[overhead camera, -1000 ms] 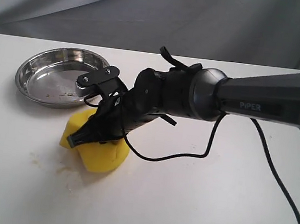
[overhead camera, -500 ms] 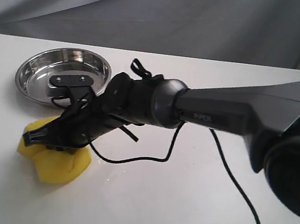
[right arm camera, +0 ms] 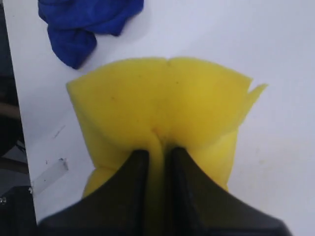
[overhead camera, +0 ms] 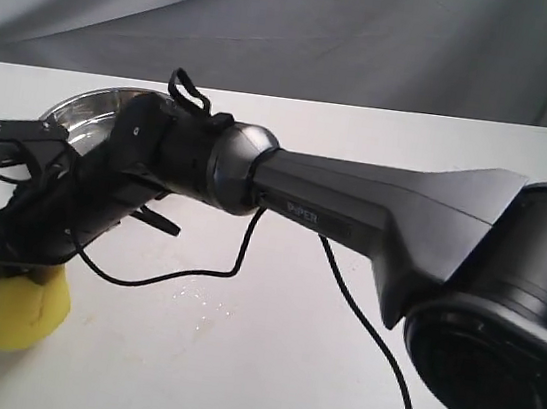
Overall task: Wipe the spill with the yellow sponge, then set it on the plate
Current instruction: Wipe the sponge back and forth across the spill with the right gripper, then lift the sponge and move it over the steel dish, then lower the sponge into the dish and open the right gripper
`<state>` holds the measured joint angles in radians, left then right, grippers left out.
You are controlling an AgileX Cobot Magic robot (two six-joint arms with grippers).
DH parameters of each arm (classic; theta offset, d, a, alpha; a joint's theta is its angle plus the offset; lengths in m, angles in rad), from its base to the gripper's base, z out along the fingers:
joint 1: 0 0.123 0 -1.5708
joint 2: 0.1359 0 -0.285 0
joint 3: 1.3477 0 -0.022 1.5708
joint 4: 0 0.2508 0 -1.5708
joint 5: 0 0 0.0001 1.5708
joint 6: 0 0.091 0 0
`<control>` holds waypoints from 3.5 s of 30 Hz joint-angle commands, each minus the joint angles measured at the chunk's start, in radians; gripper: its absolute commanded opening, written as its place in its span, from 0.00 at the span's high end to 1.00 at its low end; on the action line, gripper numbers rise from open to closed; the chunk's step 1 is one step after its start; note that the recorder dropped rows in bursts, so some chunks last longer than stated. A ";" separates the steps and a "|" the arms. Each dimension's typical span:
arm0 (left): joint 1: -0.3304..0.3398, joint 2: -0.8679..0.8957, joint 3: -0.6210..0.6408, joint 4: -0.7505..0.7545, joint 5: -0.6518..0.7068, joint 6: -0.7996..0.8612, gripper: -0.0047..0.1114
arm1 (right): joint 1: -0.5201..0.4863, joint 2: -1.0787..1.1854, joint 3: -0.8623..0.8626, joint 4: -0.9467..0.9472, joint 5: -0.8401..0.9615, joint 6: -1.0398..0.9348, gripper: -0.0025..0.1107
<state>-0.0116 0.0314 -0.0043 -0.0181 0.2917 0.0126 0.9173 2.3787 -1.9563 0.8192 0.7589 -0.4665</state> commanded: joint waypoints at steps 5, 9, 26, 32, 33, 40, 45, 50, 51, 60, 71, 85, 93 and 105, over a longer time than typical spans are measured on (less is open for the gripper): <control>-0.006 0.004 0.004 -0.002 -0.010 -0.004 0.96 | -0.001 -0.103 -0.046 -0.213 0.010 -0.005 0.98; -0.006 0.004 0.004 -0.002 -0.010 -0.004 0.96 | -0.001 -0.125 -0.046 -0.396 0.010 -0.005 0.98; -0.006 0.004 0.004 -0.002 -0.010 -0.002 0.96 | -0.001 -0.084 -0.046 -0.741 -0.342 0.082 0.98; -0.006 0.004 0.004 -0.002 -0.010 -0.004 0.96 | -0.010 0.024 -0.046 -0.768 -0.632 0.082 0.98; -0.006 0.004 0.004 -0.002 -0.010 -0.004 0.96 | -0.017 0.048 -0.046 -0.763 -0.680 0.089 0.98; -0.006 0.004 0.004 -0.002 -0.010 -0.004 0.96 | -0.071 0.139 -0.046 -0.619 -0.978 0.137 0.98; -0.006 0.004 0.004 -0.002 -0.010 -0.002 0.96 | -0.104 0.141 -0.046 -0.517 -1.122 0.137 0.98; -0.006 0.004 0.004 -0.002 -0.010 -0.002 0.96 | -0.125 0.141 -0.046 -0.517 -1.135 0.132 0.98; -0.006 0.004 0.004 -0.002 -0.010 -0.002 0.96 | -0.130 0.146 -0.046 -0.517 -1.128 0.132 0.98; -0.006 0.004 0.004 -0.002 -0.010 -0.004 0.96 | -0.140 0.216 -0.046 -0.531 -1.194 0.130 0.98; -0.006 0.004 0.004 -0.002 -0.010 -0.002 0.96 | -0.140 0.261 -0.046 -0.548 -1.262 0.130 0.83; -0.006 0.004 0.004 -0.002 -0.010 -0.004 0.96 | -0.140 0.273 -0.046 -0.541 -1.306 0.137 0.09; -0.006 0.004 0.004 -0.002 -0.010 -0.002 0.96 | -0.116 0.241 -0.046 -0.548 -1.327 0.141 0.10; -0.006 0.004 0.004 -0.002 -0.010 -0.004 0.96 | -0.080 0.013 -0.046 -0.553 -1.017 0.041 0.18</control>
<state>-0.0116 0.0314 -0.0043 -0.0181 0.2917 0.0126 0.8440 2.4623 -1.9968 0.2560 -0.3901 -0.3953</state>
